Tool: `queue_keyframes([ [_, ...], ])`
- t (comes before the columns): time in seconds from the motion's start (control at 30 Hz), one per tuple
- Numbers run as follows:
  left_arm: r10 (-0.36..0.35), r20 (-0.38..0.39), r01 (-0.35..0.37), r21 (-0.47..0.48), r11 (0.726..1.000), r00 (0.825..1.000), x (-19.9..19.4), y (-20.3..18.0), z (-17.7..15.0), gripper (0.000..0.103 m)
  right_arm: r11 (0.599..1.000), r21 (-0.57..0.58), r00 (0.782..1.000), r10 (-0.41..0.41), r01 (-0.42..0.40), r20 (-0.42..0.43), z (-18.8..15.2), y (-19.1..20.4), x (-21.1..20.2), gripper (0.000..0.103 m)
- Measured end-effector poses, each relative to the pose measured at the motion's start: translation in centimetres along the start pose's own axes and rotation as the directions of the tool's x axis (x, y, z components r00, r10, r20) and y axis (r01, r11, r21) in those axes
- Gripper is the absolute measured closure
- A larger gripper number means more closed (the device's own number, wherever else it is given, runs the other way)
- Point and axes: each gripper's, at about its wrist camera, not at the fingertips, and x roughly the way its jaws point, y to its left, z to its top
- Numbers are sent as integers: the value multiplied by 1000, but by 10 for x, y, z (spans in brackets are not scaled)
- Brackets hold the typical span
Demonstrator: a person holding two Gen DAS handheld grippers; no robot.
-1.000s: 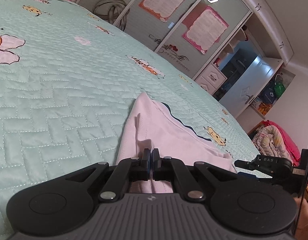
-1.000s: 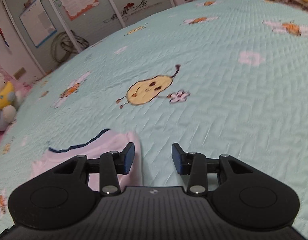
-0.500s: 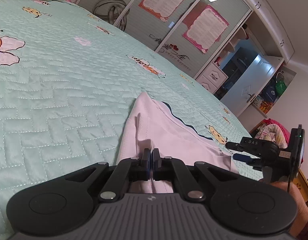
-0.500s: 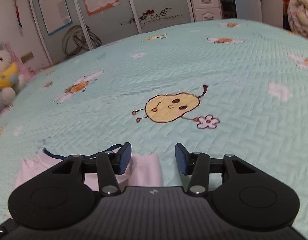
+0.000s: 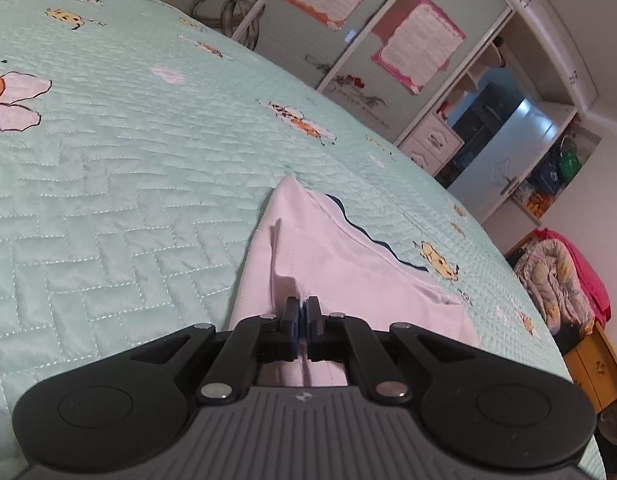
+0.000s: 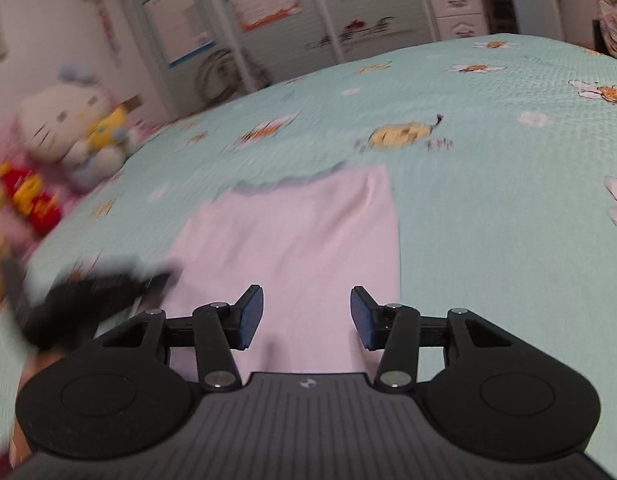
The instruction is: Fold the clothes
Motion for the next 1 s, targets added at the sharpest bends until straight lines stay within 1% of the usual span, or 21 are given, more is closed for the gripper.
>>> queue_keyframes([
  [0.03,9,-4,-9,1,1000,1000,-3,-1,0,86,998,-65,1000,-20,20,-3,-15,10,-14,53],
  [0.07,13,-8,-13,1,1000,1000,-6,-2,-1,83,991,-126,999,-40,39,-6,-25,17,-21,53],
  [0.1,15,-11,-15,1,1000,1000,-11,-3,-2,77,982,-181,998,-56,54,-8,-31,22,-23,52],
  [0.13,17,-13,-17,0,1000,1000,-15,-4,-4,73,969,-236,997,-72,68,-9,-38,27,-26,48],
  [0.2,16,-37,-17,-3,1000,999,-24,-6,-10,73,934,-343,994,-105,96,-8,-51,37,-31,48],
  [0.3,35,-44,-34,10,999,998,-39,-7,-23,73,859,-495,988,-153,132,0,-72,52,-39,51],
  [0.33,41,-48,-40,21,999,998,-42,-9,-26,74,827,-543,986,-168,143,4,-78,57,-42,55],
  [0.37,50,-55,-48,37,998,997,-45,-11,-28,75,793,-589,983,-183,153,9,-85,62,-44,62],
  [0.4,59,-61,-56,56,997,996,-46,-13,-30,77,757,-633,980,-198,163,15,-92,67,-47,82],
  [0.43,68,-67,-63,76,995,995,-48,-16,-31,77,718,-675,977,-212,171,22,-98,72,-50,96],
  [0.47,77,-72,-70,97,993,994,-49,-19,-33,77,700,-692,975,-220,179,29,-100,72,-51,96],
  [0.5,83,-80,-74,114,991,993,-49,-22,-34,80,696,-693,974,-225,186,36,-97,70,-51,97],
  [0.53,88,-88,-76,128,989,992,-49,-25,-34,90,700,-688,973,-228,192,39,-95,67,-52,99],
  [0.57,93,-96,-79,143,987,991,-49,-27,-35,95,709,-678,972,-230,197,42,-92,63,-53,99],
  [0.63,97,-105,-81,143,986,990,-51,-29,-34,101,725,-652,968,-244,220,56,-88,56,-55,100],
  [0.77,120,-112,-100,169,980,986,-54,-29,-36,102,769,-593,966,-249,237,64,-81,40,-65,100],
  [0.9,144,-118,-119,195,974,983,-58,-29,-38,103,785,-572,968,-241,240,76,-80,34,-69,100],
  [1.0,162,-122,-133,215,968,979,-60,-29,-39,103,780,-577,966,-248,243,71,-81,32,-66,99],
])
